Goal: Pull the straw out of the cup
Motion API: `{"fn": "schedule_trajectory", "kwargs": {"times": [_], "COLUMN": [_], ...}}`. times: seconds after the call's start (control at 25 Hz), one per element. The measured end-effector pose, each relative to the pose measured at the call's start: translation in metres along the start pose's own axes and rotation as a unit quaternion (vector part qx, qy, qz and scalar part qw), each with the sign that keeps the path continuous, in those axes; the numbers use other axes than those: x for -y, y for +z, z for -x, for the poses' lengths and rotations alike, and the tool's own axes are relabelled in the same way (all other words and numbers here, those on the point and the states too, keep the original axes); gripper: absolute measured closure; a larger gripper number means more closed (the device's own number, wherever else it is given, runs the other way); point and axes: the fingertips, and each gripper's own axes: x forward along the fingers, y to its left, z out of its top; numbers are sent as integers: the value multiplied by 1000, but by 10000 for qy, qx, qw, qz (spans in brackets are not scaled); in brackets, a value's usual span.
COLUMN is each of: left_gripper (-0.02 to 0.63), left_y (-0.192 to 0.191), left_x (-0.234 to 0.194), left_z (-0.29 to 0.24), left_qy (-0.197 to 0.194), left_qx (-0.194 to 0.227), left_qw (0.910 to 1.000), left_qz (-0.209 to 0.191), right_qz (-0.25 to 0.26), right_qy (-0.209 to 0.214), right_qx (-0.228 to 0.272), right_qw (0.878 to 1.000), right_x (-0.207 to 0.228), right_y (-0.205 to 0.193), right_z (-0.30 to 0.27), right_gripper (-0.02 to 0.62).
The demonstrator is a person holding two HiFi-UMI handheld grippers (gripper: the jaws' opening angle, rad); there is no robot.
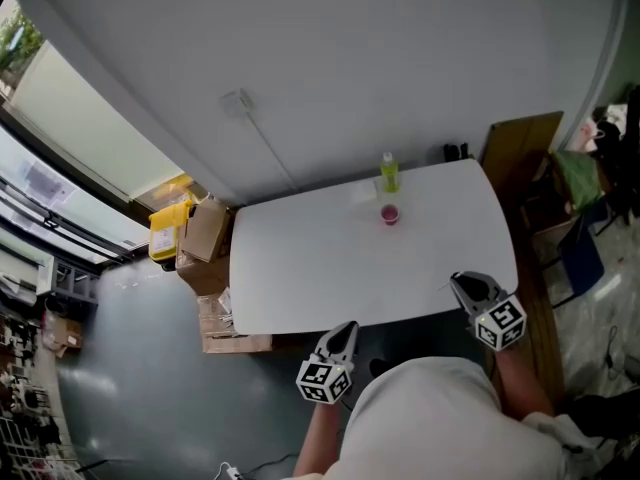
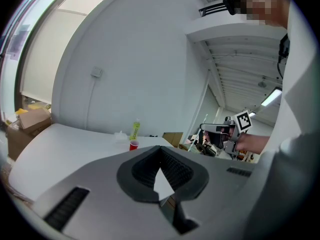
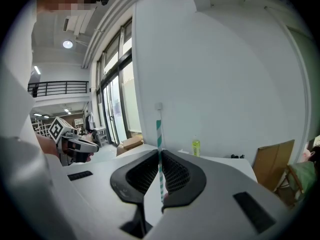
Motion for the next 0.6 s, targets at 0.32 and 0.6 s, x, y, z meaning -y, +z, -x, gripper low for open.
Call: {"fn": "schedule_trajectory", "kwargs": {"times": [0.32, 0.6], "left_gripper": [604, 604], "left_y": [5, 7], "left_x": [-6, -10], "left_z": [2, 1], "left_qy": [-68, -60], "left_qx": [14, 34], "left_qw": [10000, 10000], "left_qz": [-30, 1], "right_qz": [29, 5], "right_qy": [-55, -41], "right_qx": [73, 73], "right_qw": [10000, 10000], "right_x": [-5, -7], "right_y": [11, 10], "right_z": [-3, -7], "right_gripper": [546, 546]}}
